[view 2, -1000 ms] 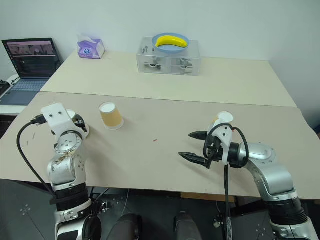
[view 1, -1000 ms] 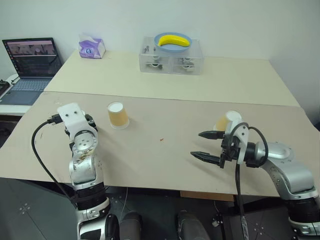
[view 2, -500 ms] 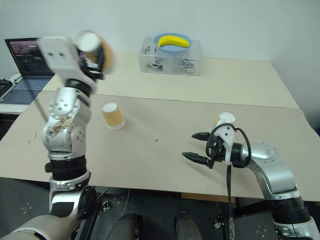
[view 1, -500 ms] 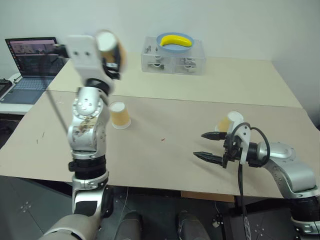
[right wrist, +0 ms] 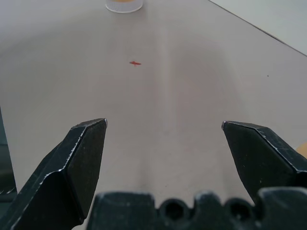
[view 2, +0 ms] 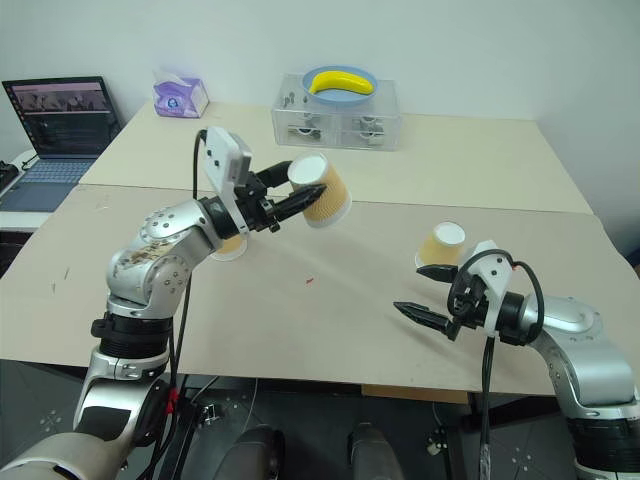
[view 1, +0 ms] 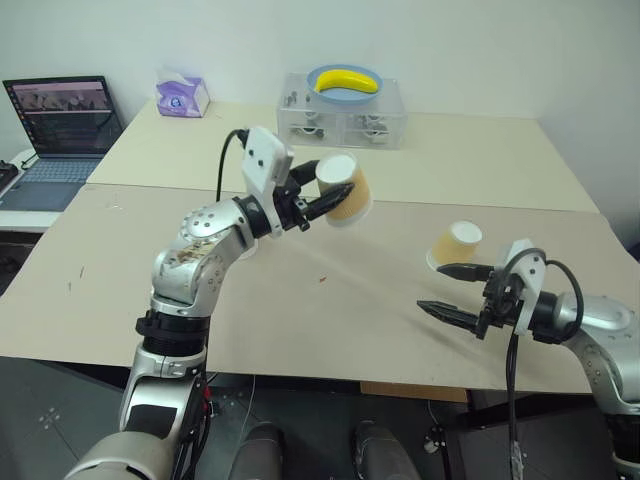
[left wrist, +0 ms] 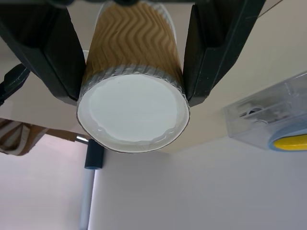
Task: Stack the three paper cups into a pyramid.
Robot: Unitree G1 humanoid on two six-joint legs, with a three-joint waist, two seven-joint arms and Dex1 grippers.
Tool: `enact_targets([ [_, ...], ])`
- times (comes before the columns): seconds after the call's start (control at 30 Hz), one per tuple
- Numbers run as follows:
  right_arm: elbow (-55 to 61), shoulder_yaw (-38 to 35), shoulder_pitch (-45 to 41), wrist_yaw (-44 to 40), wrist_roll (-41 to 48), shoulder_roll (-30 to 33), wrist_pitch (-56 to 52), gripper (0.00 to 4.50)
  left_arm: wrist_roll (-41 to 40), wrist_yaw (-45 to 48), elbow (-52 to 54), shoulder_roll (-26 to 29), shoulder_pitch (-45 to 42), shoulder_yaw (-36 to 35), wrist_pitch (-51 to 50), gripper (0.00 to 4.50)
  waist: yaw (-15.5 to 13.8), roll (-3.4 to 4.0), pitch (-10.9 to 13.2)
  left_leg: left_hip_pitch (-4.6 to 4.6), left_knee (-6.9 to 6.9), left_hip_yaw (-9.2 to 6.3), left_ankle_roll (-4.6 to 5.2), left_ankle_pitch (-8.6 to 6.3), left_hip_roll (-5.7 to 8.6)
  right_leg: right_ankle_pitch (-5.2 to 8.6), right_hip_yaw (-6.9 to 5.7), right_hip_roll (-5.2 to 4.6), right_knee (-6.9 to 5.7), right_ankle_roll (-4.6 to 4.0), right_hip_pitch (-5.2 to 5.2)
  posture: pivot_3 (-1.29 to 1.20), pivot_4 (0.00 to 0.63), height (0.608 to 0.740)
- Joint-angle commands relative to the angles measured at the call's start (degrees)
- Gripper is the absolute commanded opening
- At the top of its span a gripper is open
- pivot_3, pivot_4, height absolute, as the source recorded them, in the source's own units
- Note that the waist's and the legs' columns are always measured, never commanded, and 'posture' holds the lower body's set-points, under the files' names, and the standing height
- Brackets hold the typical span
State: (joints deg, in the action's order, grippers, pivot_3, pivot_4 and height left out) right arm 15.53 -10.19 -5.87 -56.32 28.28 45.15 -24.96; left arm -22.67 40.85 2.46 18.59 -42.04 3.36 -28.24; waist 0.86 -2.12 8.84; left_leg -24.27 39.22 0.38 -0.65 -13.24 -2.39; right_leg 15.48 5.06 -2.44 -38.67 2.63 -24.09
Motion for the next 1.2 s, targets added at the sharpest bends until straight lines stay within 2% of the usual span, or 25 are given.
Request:
enact_targets([
  [0.03, 3.55, -2.11, 0.8, 1.76, 0.87, -0.49, 0.46, 4.5, 1.84, 4.57, -3.65, 0.13, -0.79, 2.84, 4.42, 2.46, -0.01, 0.0, 0.0, 0.0, 0.0, 0.0, 0.0, 0.0, 0.0, 0.0, 0.0, 0.0, 0.0, 0.0, 0.0, 0.0, 0.15, 0.694],
  [0.2, 5.86, -2.67, 2.79, 3.11, 1.45, -0.67, -0.12, 4.5, 3.72, 12.08, -7.99, 0.58, -0.11, 6.94, 8.79, 2.46, -0.09, 0.0, 0.0, -0.02, 0.0, 0.0, 0.0, 0.0, 0.01, 0.0, -0.01, 0.0, 0.0, 0.01, -0.01, 0.0, 0.15, 0.694],
  [0.5, 8.38, -3.69, 5.29, 4.98, 1.7, -0.9, -0.66, 4.5, 11.23, 16.44, -17.86, 0.93, -1.18, 11.27, 17.72, 2.46, -0.04, 0.0, 0.0, -0.01, 0.0, 0.0, 0.01, 0.0, 0.01, 0.01, 0.0, 0.0, 0.01, 0.01, 0.0, 0.0, 0.15, 0.694],
  [1.2, 9.84, -3.19, 4.88, 4.13, 3.08, 0.0, -0.48, 4.5, 11.07, 22.08, -18.47, 0.39, -0.9, 10.87, 16.04, 2.46, -0.07, 0.0, 0.0, -0.01, 0.0, -0.01, 0.01, 0.0, 0.01, 0.02, -0.01, 0.0, -0.01, 0.03, 0.01, 0.0, 0.15, 0.694],
])
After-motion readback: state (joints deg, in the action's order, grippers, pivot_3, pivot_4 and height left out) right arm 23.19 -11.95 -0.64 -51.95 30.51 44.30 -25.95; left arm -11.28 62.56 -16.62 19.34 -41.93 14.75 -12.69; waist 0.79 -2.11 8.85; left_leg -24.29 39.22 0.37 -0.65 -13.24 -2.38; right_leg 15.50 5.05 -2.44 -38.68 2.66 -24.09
